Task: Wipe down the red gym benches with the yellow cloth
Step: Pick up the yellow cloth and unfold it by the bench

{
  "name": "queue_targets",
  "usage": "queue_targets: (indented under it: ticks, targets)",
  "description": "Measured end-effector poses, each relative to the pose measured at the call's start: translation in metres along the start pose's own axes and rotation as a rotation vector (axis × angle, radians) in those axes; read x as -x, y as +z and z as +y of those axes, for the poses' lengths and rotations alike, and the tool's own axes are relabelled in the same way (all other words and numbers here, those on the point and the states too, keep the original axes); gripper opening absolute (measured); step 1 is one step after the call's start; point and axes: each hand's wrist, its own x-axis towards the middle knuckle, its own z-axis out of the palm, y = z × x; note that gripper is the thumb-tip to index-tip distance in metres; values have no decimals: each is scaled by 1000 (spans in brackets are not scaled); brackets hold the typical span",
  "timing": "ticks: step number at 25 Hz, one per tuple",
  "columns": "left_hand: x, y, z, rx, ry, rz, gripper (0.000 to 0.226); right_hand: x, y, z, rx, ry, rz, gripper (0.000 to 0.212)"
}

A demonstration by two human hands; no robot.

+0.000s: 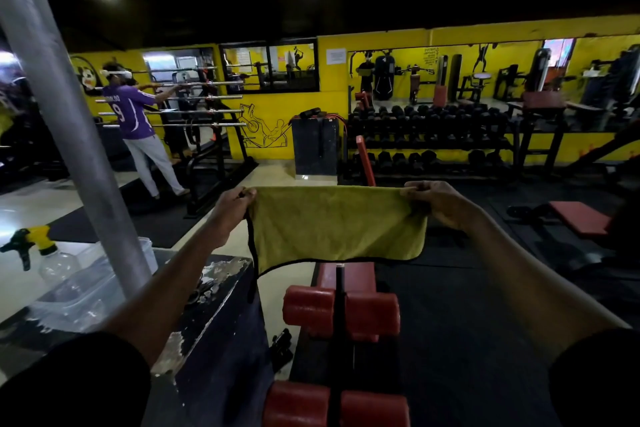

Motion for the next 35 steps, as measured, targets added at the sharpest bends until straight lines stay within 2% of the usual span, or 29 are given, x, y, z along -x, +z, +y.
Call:
queue_targets:
  ticks: [1,3,5,9,11,14,17,19,21,22,24,26,27,28,30,32,35]
  targets:
    - [3,3,3,80,-7,12,24,-1,-3,3,179,-37,-11,28]
    - [6,9,4,135,15,27,26,0,-4,7,594,-162,92,17]
    - [8,13,4,111,44,53,25,1,-3,9,785,-255,179,23]
    - [16,27,9,23,46,151,27,13,13,1,664,-158,276,27]
    - [26,44,16,6,66,162,26,21,32,-6,491,-138,336,29]
    - [42,73,23,29,92,75,27,38,70,-18,124,-111,184,26]
    - [61,104,38,127,139,8,25,53,108,-25,-11,-122,41,31]
    - [74,116,46,154,196,-32,21,65,125,-28,-169,-136,-25,27]
    - [85,117,50,185,208,-111,32,75,128,-28,-310,-144,-94,24]
    - [88,114,48,205,207,-163,41,78,127,-26,-300,-170,-119,26]
    - [90,110,43,174,217,-217,50,78,125,-18,-69,-288,-98,30]
    - [90,108,40,145,213,-238,45,75,123,-12,246,-433,-1,29]
    - [90,105,40,164,195,-268,42,73,120,-9,304,-470,7,33]
    - [90,101,39,213,166,-313,41,72,116,-6,304,-484,-38,42]
    - [89,89,32,338,118,-416,44,69,105,-5,280,-430,-236,57]
    - [90,81,28,396,108,-478,45,68,101,-4,360,-377,-356,42]
    - [96,78,15,429,100,-497,43,68,104,0,461,-450,-383,40]
